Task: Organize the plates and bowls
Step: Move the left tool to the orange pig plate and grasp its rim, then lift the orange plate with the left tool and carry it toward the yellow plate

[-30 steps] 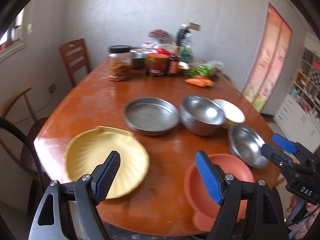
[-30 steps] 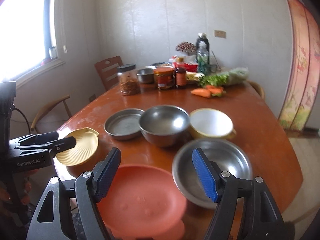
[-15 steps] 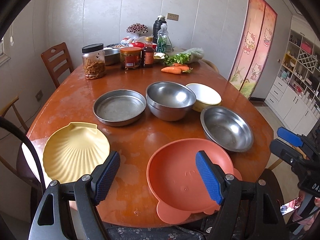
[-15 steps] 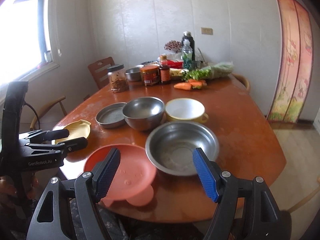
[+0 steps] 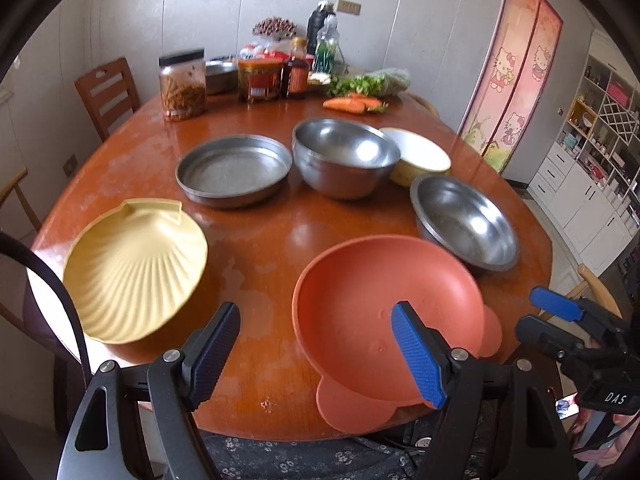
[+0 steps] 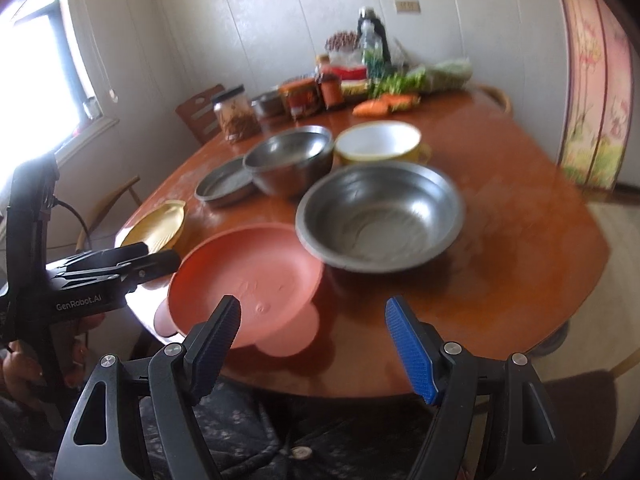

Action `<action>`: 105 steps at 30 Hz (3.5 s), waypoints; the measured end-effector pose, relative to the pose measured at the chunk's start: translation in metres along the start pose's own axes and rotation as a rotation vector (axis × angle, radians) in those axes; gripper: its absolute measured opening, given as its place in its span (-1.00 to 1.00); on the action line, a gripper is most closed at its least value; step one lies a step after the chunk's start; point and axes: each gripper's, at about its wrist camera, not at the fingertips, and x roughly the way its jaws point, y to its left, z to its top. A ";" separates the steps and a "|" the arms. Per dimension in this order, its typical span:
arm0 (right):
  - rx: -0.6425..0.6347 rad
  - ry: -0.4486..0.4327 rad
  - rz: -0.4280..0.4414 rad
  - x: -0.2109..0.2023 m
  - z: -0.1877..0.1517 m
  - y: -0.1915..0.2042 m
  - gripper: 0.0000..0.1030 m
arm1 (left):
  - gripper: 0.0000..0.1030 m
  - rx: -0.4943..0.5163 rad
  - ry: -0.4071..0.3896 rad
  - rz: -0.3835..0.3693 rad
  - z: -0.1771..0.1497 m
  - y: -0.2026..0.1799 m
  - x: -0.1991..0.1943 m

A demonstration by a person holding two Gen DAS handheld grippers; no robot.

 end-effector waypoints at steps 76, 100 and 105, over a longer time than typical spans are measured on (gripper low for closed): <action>-0.283 0.002 0.173 0.132 0.080 0.201 -0.25 | -0.03 -0.222 -0.100 0.206 0.017 0.162 -0.029; -0.279 0.065 0.122 0.181 0.071 0.201 -0.24 | -0.01 -0.187 -0.048 0.280 0.016 0.171 0.005; -0.287 0.062 0.129 0.183 0.071 0.206 -0.23 | -0.01 -0.202 -0.053 0.290 0.015 0.176 0.004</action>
